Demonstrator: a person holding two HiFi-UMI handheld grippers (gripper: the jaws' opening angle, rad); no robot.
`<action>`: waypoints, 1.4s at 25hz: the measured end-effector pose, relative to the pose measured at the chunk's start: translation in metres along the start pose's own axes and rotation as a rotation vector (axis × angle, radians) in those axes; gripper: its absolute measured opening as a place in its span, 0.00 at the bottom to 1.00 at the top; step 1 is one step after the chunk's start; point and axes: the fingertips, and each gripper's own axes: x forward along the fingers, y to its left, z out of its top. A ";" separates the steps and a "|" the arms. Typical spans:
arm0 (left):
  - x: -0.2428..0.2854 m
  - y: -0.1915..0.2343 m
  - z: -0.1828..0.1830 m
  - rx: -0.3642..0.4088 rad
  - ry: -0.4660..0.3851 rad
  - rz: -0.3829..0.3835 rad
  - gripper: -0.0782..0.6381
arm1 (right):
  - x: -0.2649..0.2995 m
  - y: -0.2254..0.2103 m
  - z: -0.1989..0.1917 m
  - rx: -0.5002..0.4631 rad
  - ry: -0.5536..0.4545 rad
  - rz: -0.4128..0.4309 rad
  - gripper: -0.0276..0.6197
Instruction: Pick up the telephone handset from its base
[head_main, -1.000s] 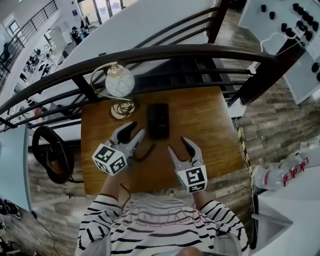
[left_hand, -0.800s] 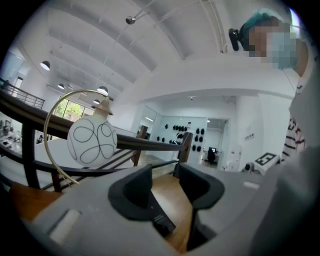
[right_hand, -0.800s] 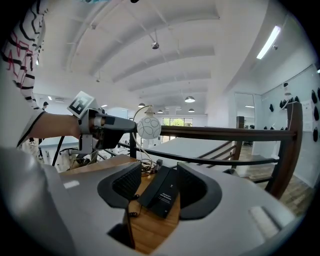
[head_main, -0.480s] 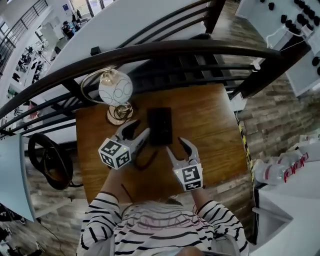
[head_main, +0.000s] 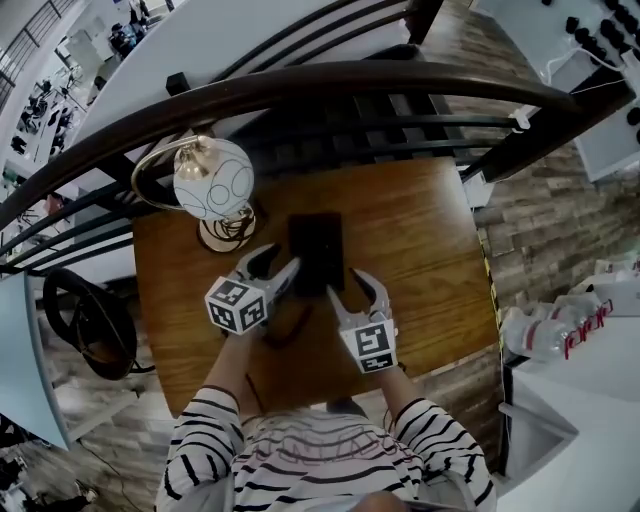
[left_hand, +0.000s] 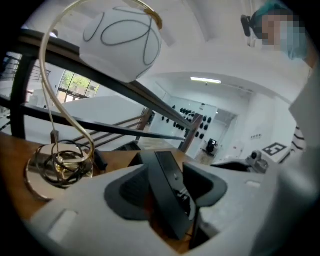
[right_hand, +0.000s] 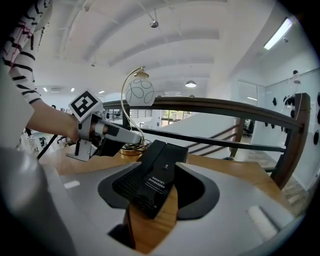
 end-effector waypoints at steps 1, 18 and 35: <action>0.005 0.004 -0.004 -0.013 0.009 0.002 0.42 | 0.006 -0.003 -0.003 -0.007 0.006 -0.001 0.35; 0.047 0.035 -0.048 -0.257 0.044 -0.053 0.44 | 0.068 -0.007 -0.043 -0.108 0.115 0.064 0.35; 0.048 0.032 -0.055 -0.378 0.046 -0.105 0.27 | 0.072 -0.006 -0.049 -0.188 0.100 0.016 0.36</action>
